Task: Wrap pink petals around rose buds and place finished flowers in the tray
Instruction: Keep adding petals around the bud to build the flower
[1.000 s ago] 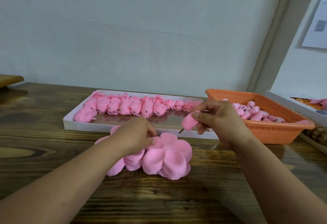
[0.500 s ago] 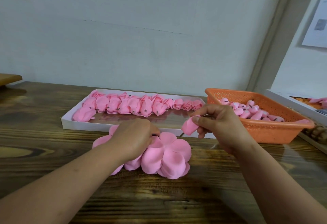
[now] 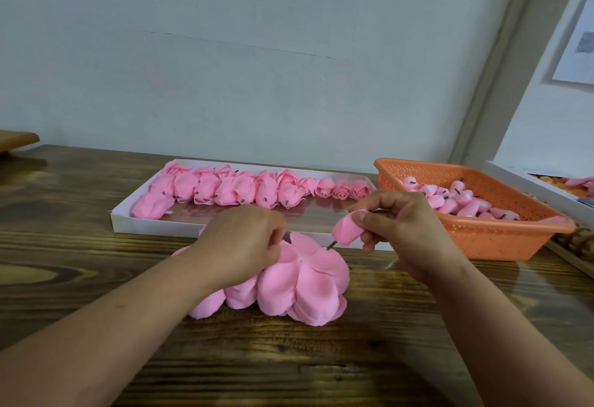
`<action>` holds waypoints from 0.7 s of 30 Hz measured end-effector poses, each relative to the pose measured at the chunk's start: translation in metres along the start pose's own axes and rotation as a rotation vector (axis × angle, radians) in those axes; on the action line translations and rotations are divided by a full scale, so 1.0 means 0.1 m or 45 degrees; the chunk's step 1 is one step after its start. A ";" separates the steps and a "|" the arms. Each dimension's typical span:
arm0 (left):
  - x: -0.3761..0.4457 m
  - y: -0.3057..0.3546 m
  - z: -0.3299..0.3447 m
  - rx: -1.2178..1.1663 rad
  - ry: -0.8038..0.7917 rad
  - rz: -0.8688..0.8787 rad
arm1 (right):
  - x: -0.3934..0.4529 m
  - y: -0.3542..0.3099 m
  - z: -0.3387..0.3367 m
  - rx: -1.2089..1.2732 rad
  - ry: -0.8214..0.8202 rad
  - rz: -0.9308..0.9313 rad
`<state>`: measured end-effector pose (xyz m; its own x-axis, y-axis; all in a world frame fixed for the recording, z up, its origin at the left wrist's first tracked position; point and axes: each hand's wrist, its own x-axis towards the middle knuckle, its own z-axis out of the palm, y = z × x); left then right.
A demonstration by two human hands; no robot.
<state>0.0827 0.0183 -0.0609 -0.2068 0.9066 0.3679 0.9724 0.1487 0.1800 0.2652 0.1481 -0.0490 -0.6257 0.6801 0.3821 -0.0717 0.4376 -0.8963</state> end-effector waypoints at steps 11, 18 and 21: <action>0.03 0.10 -0.03 -0.581 -0.367 -0.338 | -0.02 -0.03 0.10 0.017 -0.028 -0.021; 0.05 0.19 -0.14 -0.901 -0.335 -0.497 | 0.00 -0.05 0.13 0.011 0.000 -0.027; 0.03 0.22 -0.12 -1.356 -0.353 -0.678 | 0.01 -0.07 0.13 0.001 0.019 -0.038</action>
<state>0.1021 0.0199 -0.0450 -0.3951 0.9040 -0.1636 0.1711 0.2474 0.9537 0.2554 0.1379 -0.0448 -0.6119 0.6753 0.4117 -0.0909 0.4570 -0.8848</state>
